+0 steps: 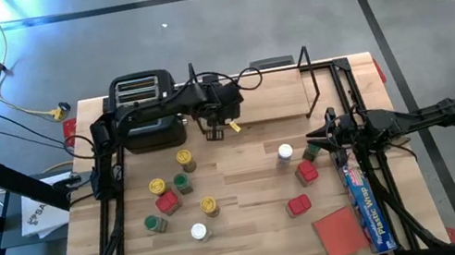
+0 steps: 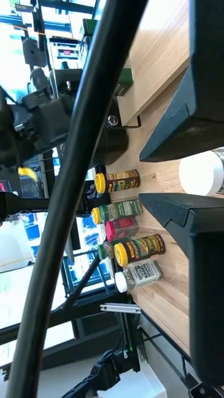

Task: Shelf spices
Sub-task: Put the black seasoning can on the shelf aligned with the other black seasoning cans

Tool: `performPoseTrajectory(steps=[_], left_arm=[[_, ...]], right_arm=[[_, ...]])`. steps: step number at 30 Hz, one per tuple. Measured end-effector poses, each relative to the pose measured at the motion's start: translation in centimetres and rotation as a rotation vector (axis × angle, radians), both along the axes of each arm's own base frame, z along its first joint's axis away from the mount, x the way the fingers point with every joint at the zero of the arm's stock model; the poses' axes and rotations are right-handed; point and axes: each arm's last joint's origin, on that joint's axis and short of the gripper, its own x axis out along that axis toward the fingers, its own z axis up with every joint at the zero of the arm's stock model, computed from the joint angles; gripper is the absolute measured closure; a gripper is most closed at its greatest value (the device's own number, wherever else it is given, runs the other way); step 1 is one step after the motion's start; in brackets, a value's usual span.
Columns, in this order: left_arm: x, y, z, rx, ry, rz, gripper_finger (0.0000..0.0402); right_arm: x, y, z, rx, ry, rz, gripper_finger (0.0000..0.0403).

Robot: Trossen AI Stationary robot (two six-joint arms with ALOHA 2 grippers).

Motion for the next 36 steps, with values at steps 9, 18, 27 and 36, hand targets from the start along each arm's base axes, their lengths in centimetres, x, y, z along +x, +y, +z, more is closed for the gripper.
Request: performPoseTrajectory(steps=[9,18,27,36], left_arm=[[-0.3,2.3,-1.0,0.027,-0.049,0.049,0.0397],[-0.8,3.4,-1.1,0.049,-0.03,0.068,0.0401],[-0.3,3.6,-0.8,0.072,-0.089,0.084,0.0401],[-0.2,3.2,-0.8,0.119,-0.061,0.061,0.0401]], right_arm=[[0.0,0.0,0.0,0.0,0.0,0.0,0.0318],[0.0,0.0,0.0,0.0,0.0,0.0,0.0318],[0.0,0.0,0.0,0.0,0.0,0.0,0.0318],[0.0,0.0,0.0,0.0,0.0,0.0,0.0318]])
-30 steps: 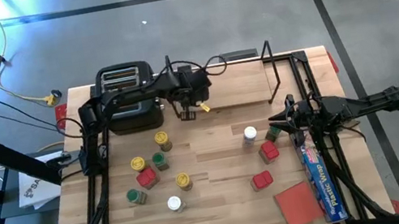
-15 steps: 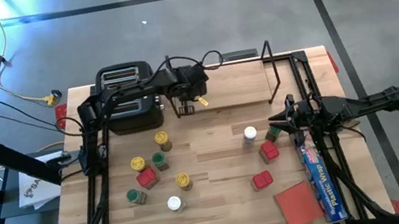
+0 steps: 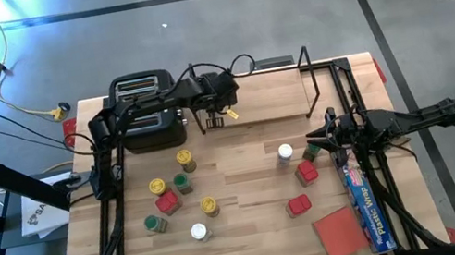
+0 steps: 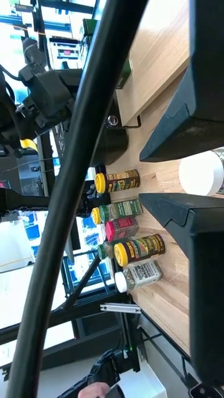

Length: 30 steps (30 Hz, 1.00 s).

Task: Shelf spices
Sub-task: Put the black seasoning can on the shelf aligned with the other black seasoning cans, then put the top right green seasoning bottle on the shelf

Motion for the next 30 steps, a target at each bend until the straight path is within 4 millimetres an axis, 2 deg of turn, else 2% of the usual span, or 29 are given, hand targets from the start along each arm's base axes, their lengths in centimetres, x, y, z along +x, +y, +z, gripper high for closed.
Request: performPoseTrajectory(steps=[8,11,16,19,21,28,30], left_arm=[[0.4,-1.7,0.4,0.056,0.062,-0.087,0.0401],[1.1,-2.9,1.9,0.064,0.001,-0.102,0.0401],[1.6,-6.4,5.4,-0.018,-0.178,-0.161,0.0401],[0.6,-7.9,7.6,-0.198,-0.335,-0.195,0.0401],[-0.4,-8.9,8.4,-0.27,-0.409,-0.201,0.0401],[-4.7,-13.3,9.2,-0.229,-0.7,-0.097,0.0401],[-6.1,-14.9,8.9,-0.233,-0.768,-0.063,0.0401]], right_arm=[[0.0,0.0,0.0,0.0,0.0,0.0,0.0318],[0.0,0.0,0.0,0.0,0.0,0.0,0.0318],[0.0,0.0,0.0,0.0,0.0,0.0,0.0318],[0.0,0.0,0.0,0.0,0.001,0.0,0.0318],[0.0,0.0,0.0,0.0,0.001,0.0,0.0318],[0.0,0.0,0.0,0.0,0.0,0.0,0.0318],[0.0,0.0,0.0,0.0,0.0,0.0,0.0318]])
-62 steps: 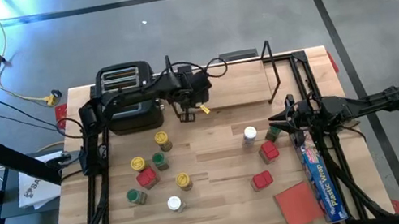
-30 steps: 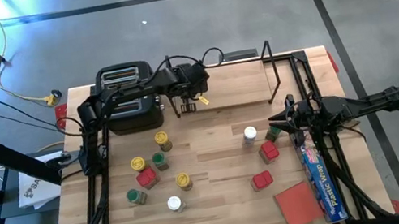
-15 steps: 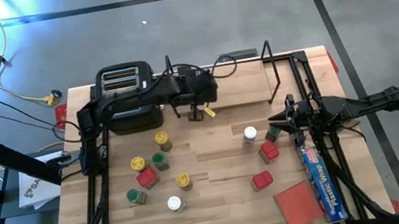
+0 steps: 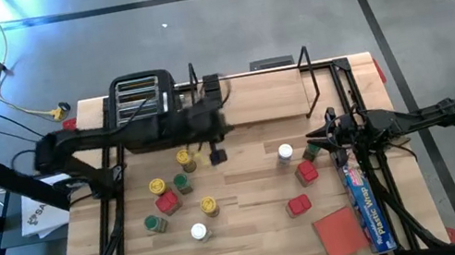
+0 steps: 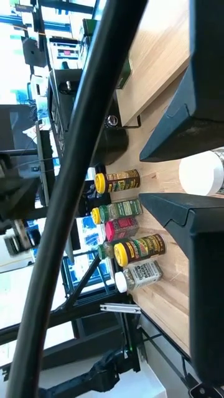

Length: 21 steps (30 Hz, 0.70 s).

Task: Shelf spices
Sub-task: Put the top right green seasoning bottle on the shelf

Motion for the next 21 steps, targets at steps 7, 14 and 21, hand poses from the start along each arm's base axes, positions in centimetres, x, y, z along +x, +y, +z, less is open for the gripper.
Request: performPoseTrajectory(steps=[7,14,21], left_arm=[[-4.2,-4.6,-1.1,-0.042,-0.107,0.137,0.0401],[-6.4,-7.1,-1.9,0.036,-0.118,0.207,0.0401],[-7.3,-7.6,-2.7,0.107,-0.059,0.28,0.0401]], right_arm=[[-0.1,-0.1,1.4,0.236,-0.157,0.001,0.0318],[-0.7,-0.1,4.1,0.204,-0.379,0.038,0.0318],[1.1,0.2,8.1,0.148,0.116,-0.01,0.0318]])
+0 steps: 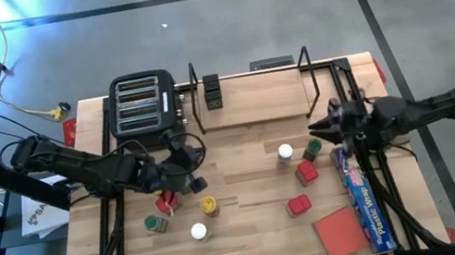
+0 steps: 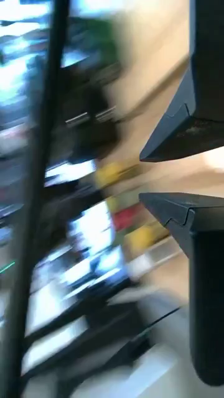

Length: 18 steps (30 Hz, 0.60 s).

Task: Shelf spices
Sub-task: Put the top right green seasoning bottle on the shelf

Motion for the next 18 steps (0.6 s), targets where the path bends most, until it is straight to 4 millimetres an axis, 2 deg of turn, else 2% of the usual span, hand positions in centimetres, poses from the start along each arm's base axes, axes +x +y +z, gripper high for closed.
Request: performPoseTrajectory(steps=[5,10,13,18], left_arm=[[-0.6,-0.1,-0.5,0.044,0.04,0.055,0.0401],[-0.8,-0.1,-0.6,0.068,0.051,0.081,0.0401],[-0.8,-0.1,-0.7,0.068,0.051,0.081,0.0401],[-0.8,-0.1,-0.7,0.067,0.051,0.081,0.0401]], right_arm=[[1.9,0.1,3.1,-0.037,0.526,-0.043,0.0307],[4.6,0.4,5.0,-0.094,0.914,-0.051,0.0256],[6.2,0.3,4.7,-0.074,1.109,-0.057,0.0204],[8.4,-0.5,1.8,0.031,1.324,-0.01,0.0114]])
